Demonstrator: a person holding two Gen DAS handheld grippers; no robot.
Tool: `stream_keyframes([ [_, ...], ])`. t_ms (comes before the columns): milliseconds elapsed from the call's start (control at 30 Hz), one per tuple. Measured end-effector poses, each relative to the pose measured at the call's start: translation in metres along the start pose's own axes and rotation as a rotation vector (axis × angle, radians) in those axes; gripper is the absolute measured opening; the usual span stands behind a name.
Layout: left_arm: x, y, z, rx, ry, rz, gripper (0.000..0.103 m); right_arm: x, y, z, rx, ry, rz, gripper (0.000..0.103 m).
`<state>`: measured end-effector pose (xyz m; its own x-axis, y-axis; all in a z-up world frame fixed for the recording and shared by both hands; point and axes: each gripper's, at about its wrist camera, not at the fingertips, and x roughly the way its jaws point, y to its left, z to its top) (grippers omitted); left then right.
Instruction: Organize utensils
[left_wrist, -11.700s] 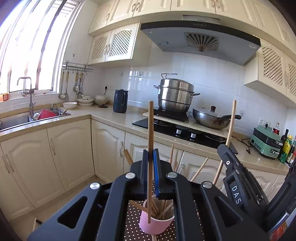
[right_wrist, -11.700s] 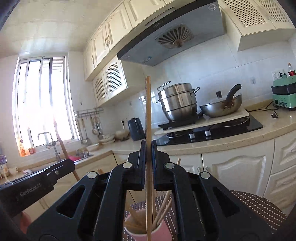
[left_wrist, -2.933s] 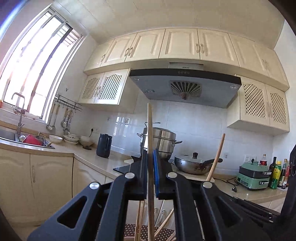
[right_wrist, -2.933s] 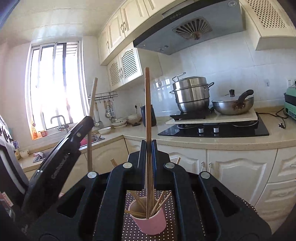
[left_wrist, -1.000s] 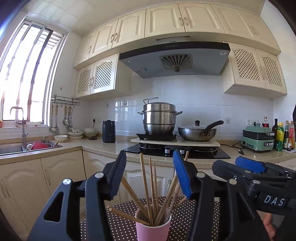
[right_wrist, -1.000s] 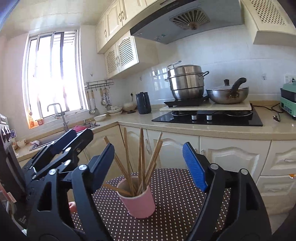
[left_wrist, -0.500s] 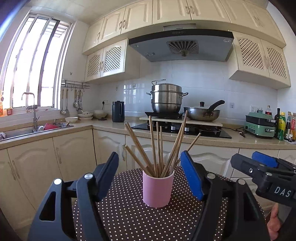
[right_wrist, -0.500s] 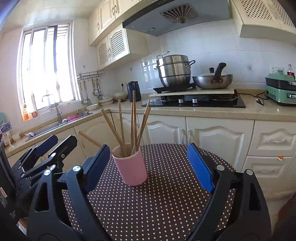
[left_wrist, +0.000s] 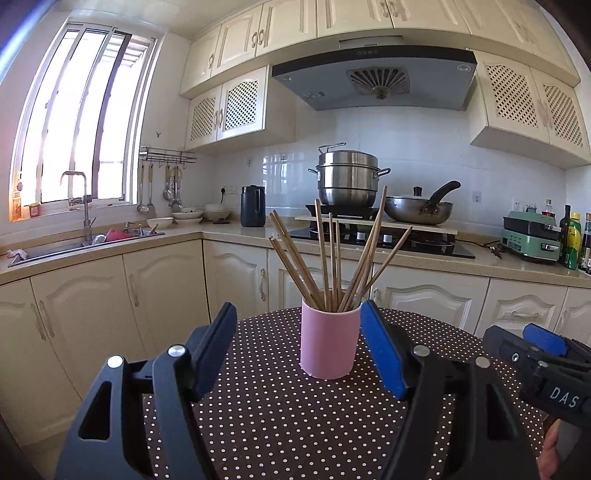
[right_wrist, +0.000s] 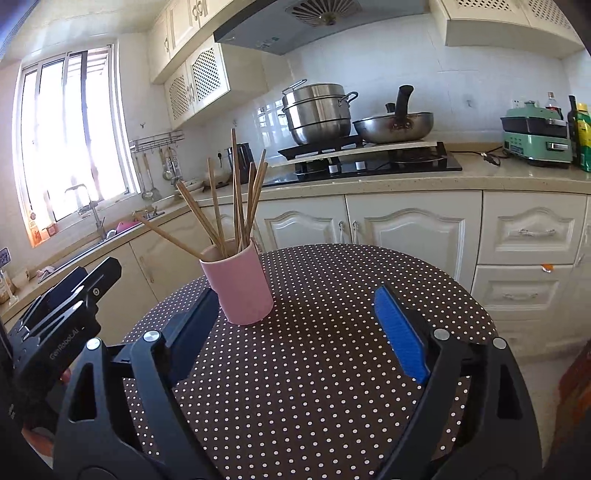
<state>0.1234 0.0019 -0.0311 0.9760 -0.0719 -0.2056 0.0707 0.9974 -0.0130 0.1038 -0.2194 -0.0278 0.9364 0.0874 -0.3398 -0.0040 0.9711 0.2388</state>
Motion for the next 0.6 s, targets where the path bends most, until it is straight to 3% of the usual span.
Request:
stream_keyframes([
  [600, -0.007, 0.004, 0.01, -0.026, -0.001, 0.0, 0.069, -0.013, 0.012, 0.005, -0.011, -0.031, 0.011, 0.09],
])
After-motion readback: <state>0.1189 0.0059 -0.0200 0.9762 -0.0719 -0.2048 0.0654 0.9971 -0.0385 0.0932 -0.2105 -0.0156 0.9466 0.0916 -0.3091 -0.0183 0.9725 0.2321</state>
